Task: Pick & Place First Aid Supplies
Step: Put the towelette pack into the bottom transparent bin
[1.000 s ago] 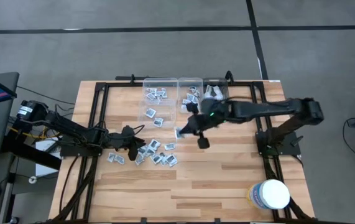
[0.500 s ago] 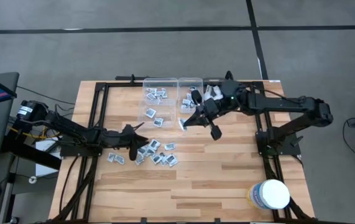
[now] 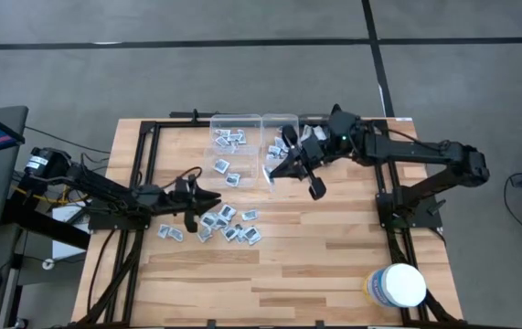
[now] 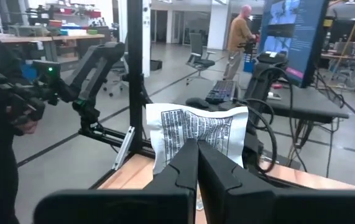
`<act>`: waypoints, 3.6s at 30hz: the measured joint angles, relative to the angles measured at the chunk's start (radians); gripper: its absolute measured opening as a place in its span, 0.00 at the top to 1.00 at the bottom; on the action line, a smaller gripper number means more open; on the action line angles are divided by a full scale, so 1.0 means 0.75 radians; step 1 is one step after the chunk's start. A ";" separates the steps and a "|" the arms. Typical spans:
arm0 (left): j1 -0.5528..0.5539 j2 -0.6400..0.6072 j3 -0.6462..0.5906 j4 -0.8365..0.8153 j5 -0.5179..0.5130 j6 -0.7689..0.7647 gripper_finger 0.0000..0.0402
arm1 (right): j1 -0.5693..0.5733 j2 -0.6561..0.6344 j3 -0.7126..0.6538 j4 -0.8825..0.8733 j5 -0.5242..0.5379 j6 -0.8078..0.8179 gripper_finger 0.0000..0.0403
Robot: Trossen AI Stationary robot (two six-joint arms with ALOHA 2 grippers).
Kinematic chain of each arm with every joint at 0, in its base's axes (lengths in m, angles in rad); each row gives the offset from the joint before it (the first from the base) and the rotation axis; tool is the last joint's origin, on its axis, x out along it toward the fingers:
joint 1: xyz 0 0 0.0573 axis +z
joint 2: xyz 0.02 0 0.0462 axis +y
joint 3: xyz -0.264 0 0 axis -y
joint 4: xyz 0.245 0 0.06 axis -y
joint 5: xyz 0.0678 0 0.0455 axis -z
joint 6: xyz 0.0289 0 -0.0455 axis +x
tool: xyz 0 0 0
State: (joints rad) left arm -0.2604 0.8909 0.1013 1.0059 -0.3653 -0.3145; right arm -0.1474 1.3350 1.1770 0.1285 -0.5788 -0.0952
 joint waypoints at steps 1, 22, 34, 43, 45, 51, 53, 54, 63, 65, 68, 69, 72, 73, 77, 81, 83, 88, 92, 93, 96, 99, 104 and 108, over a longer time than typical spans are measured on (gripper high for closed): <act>0.000 0.000 0.000 0.013 0.000 -0.001 0.77 | -0.005 0.000 0.000 0.000 0.002 0.000 1.00; 0.127 0.030 0.170 0.250 0.005 -0.056 0.75 | 0.021 0.319 0.000 -0.043 0.588 -0.086 1.00; 0.283 0.091 0.181 0.134 -0.025 -0.505 0.55 | 0.068 0.324 0.001 -0.052 0.675 -0.226 1.00; 0.374 0.249 0.278 0.135 0.160 -0.773 0.50 | 0.068 0.324 0.001 -0.114 0.778 -0.293 1.00; 0.388 0.290 0.319 0.135 0.223 -0.759 0.50 | 0.063 0.324 0.001 -0.131 0.779 -0.293 1.00; 0.433 0.383 0.396 0.135 0.361 -0.744 0.50 | 0.064 0.324 0.002 -0.151 0.785 -0.293 1.00; 0.440 0.399 0.410 0.134 0.372 -0.744 0.50 | 0.066 0.324 0.002 -0.166 0.804 -0.293 1.00; 0.443 0.405 0.417 0.135 0.379 -0.745 0.50 | 0.066 0.324 0.002 -0.174 0.808 -0.293 1.00; 0.473 0.458 0.441 0.133 0.390 -0.762 0.50 | 0.098 0.324 0.002 -0.182 0.808 -0.299 1.00; 0.489 0.468 0.441 0.128 0.391 -0.787 0.50 | 0.110 0.324 0.002 -0.182 0.809 -0.306 1.00; 0.506 0.485 0.441 0.134 0.392 -0.814 0.50 | 0.121 0.324 0.002 -0.186 0.812 -0.306 1.00; 0.509 0.490 0.441 0.135 0.392 -0.814 0.50 | 0.124 0.325 0.002 -0.187 0.812 -0.306 1.00; 0.516 0.491 0.441 0.135 0.393 -0.814 0.50 | 0.126 0.325 0.002 -0.185 0.814 -0.306 1.00; 0.520 0.491 0.441 0.135 0.394 -0.812 0.51 | 0.126 0.325 0.002 -0.185 0.815 -0.306 1.00; 0.522 0.488 0.441 0.136 0.392 -0.803 0.57 | 0.126 0.325 0.002 -0.183 0.820 -0.306 1.00; 0.522 0.488 0.441 0.136 0.389 -0.775 0.71 | 0.126 0.325 0.002 -0.181 0.819 -0.306 1.00; 0.522 0.488 0.441 0.136 0.387 -0.774 0.80 | 0.127 0.325 0.002 -0.180 0.818 -0.305 1.00; 0.522 0.488 0.441 0.136 0.387 -0.742 0.98 | 0.128 0.325 0.002 -0.179 0.817 -0.290 1.00; 0.522 0.488 0.441 0.136 0.387 -0.738 0.98 | 0.127 0.325 0.002 -0.181 0.817 -0.221 1.00; 0.522 0.487 0.441 0.136 0.387 -0.738 0.98 | 0.127 0.325 0.002 -0.186 0.817 -0.208 1.00; 0.522 0.487 0.441 0.136 0.387 -0.733 0.99 | 0.127 0.325 0.002 -0.221 0.817 -0.190 0.99; 0.522 0.487 0.441 0.136 0.388 -0.658 0.99 | 0.127 0.325 -0.002 -0.274 0.817 -0.189 0.96; 0.528 0.487 0.441 0.125 0.381 -0.328 0.99 | 0.152 0.325 -0.044 -0.322 0.817 -0.125 0.87; 0.563 0.485 0.441 0.092 0.373 0.004 0.99 | 0.183 0.325 -0.053 -0.364 0.812 -0.044 0.83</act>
State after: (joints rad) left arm 0.1618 1.2545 0.4320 1.0747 -0.0857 -0.3114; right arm -0.0101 1.5787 1.1370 -0.1443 0.0299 -0.1284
